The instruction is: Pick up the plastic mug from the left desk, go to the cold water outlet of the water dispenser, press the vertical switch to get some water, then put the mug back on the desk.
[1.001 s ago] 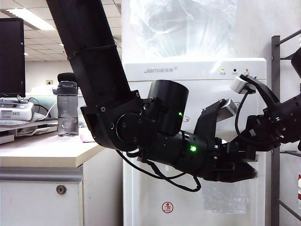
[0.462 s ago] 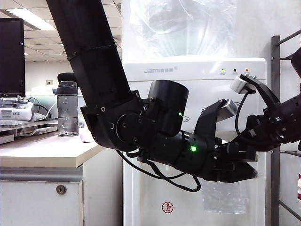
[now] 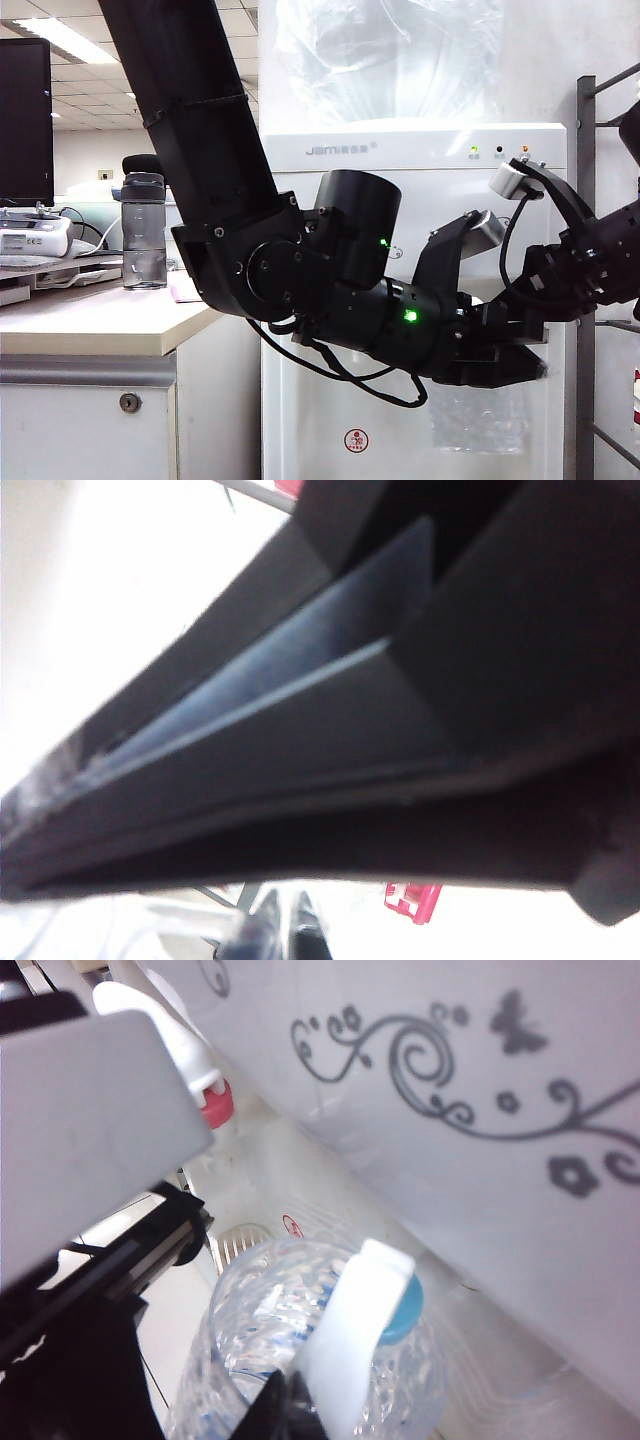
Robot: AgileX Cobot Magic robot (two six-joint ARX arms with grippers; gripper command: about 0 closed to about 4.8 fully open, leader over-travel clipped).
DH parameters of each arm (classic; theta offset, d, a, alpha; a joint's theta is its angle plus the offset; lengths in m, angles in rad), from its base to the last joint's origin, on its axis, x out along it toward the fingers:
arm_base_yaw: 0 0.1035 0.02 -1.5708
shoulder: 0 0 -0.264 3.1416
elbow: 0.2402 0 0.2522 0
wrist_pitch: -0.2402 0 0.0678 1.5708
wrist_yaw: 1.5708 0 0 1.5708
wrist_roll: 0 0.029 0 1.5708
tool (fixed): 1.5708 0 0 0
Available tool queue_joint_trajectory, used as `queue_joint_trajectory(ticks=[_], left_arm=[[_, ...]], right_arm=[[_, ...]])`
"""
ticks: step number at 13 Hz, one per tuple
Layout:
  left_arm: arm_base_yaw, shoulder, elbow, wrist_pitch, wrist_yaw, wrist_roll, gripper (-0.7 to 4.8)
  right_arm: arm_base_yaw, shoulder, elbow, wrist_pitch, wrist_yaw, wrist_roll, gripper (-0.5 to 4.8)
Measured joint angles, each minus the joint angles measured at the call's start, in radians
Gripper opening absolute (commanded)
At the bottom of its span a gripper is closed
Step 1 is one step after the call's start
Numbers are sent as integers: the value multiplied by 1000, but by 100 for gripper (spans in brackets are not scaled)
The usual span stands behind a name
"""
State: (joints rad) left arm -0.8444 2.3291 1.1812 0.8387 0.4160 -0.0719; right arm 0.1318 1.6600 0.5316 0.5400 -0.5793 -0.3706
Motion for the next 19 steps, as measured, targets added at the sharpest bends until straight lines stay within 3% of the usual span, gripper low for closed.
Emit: queue_joint_trajectory(ticks=[9, 15, 19], left_arm=[[0, 0, 0, -2, 0, 0, -6], [0, 0, 0, -2, 0, 0, -6], [0, 0, 0, -2, 0, 0, -6]], right_arm=[[0, -11, -1, 6, 5, 23, -6], [-3, -215, -3, -78, 62, 34, -6], [-61, -353, -3, -75, 112, 80, -6]])
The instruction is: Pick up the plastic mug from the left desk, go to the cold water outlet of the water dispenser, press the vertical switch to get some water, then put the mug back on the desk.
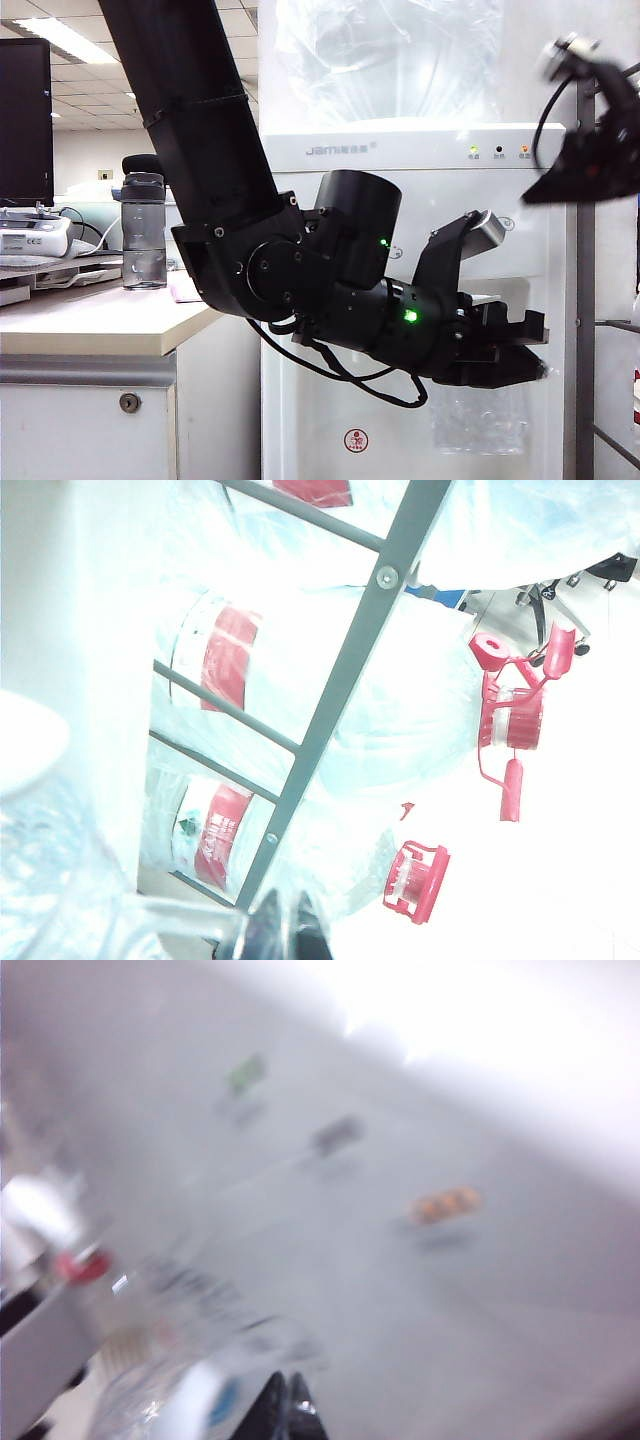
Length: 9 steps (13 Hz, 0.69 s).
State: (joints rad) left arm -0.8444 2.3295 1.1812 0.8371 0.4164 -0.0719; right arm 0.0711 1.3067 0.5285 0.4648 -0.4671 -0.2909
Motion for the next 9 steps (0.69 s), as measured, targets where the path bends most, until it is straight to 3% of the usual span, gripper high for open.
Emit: queue_joint_trajectory(ticks=[9], left_arm=[[-6, 0, -27, 5, 27, 0, -6]], right_arm=[[-31, -58, 0, 105, 20, 92, -6]])
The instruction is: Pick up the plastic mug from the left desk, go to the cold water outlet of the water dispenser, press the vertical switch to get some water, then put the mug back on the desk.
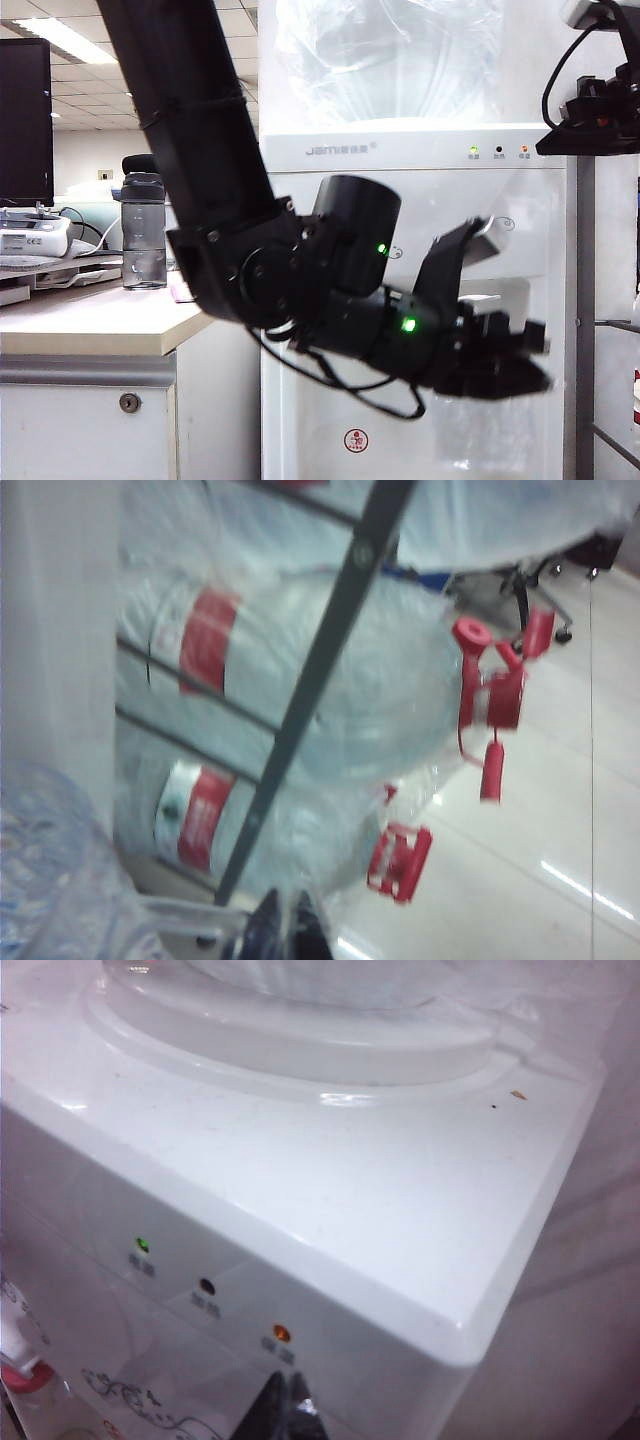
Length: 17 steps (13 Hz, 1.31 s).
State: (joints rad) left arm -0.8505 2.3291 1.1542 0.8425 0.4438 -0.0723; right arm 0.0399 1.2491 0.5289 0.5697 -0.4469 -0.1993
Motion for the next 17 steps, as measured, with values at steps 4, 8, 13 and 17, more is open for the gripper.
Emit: queue_joint_trajectory(ticks=[4, 8, 13, 17], left_arm=[[0, 0, -41, 6, 2, -2, -6], [-3, 0, -42, 37, 17, -21, -6], [-19, -39, -44, 30, 21, -31, -6], [-35, -77, -43, 39, 34, -31, -6]], right_arm=[[0, 0, 0, 1, 0, 8, -6], [0, 0, 0, 15, 2, 9, -6], [0, 0, 0, 16, 25, 10, -6], [0, 0, 0, 16, 27, 10, -6]])
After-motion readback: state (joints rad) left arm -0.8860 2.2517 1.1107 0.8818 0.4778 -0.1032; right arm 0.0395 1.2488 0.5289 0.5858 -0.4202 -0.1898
